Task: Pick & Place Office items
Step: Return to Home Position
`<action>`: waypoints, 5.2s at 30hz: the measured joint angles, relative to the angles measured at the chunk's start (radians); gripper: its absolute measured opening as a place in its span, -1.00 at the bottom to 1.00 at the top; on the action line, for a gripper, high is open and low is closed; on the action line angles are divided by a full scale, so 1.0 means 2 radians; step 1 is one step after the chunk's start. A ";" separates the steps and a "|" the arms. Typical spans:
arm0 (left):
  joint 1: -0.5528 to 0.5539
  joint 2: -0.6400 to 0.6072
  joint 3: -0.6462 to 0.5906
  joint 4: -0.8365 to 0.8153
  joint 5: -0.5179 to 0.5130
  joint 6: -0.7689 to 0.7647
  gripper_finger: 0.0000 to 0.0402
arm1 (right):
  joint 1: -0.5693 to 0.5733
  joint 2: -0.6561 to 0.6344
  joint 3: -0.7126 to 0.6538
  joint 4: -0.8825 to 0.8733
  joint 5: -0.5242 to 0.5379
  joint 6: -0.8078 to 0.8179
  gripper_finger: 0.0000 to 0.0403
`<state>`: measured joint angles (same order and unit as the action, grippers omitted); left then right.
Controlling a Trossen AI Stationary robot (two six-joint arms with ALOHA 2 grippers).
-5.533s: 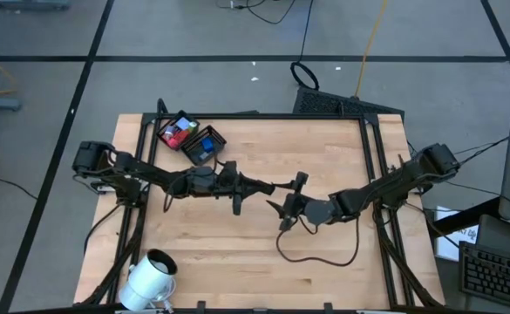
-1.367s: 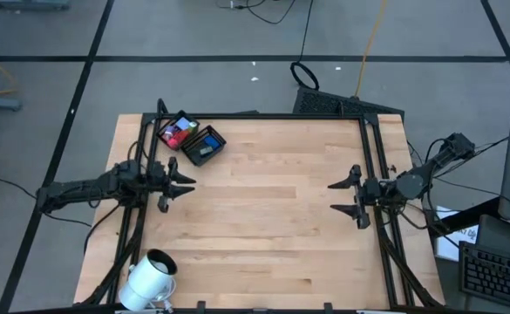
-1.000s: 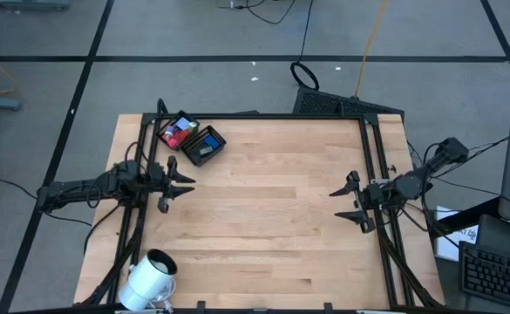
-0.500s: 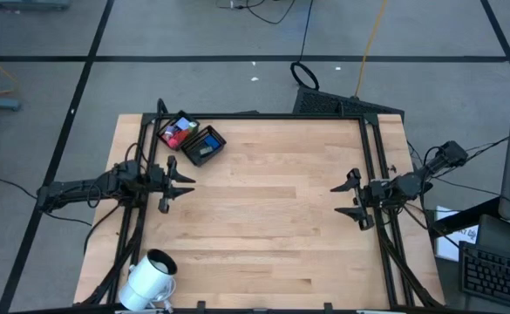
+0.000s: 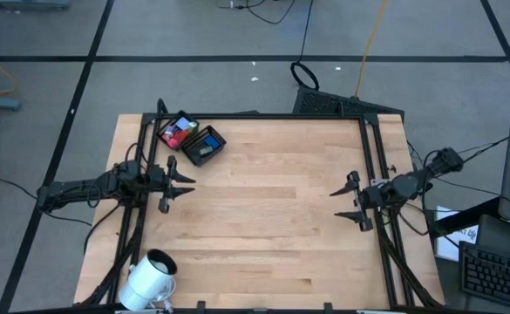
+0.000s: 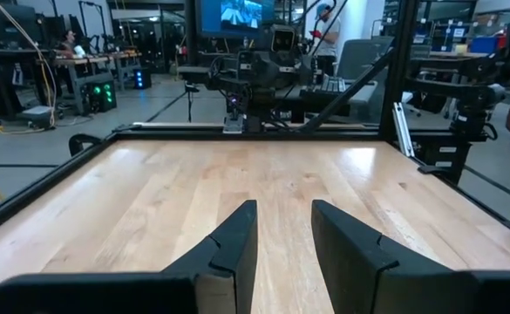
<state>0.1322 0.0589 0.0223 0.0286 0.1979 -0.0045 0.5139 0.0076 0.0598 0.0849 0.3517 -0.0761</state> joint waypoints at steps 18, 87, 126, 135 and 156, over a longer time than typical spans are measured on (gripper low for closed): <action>0.000 0.000 0.000 0.001 -0.004 0.000 -0.44 | -0.018 0.001 -0.002 -0.027 -0.074 -0.007 0.34; 0.000 0.000 0.000 0.001 -0.004 0.000 -0.44 | -0.018 0.001 -0.003 -0.018 -0.072 -0.020 0.34; 0.000 0.000 0.000 0.001 -0.005 0.000 -0.44 | -0.018 0.001 -0.003 -0.018 -0.072 -0.020 0.34; 0.000 0.000 0.000 0.001 -0.005 0.000 -0.44 | -0.018 0.001 -0.003 -0.018 -0.072 -0.020 0.34; 0.000 0.000 0.000 0.001 -0.005 0.000 -0.44 | -0.018 0.001 -0.003 -0.018 -0.072 -0.020 0.34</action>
<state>0.1322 0.0586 0.0223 0.0307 0.1886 -0.0044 0.4776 0.0097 0.0544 0.0494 0.2072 -0.1169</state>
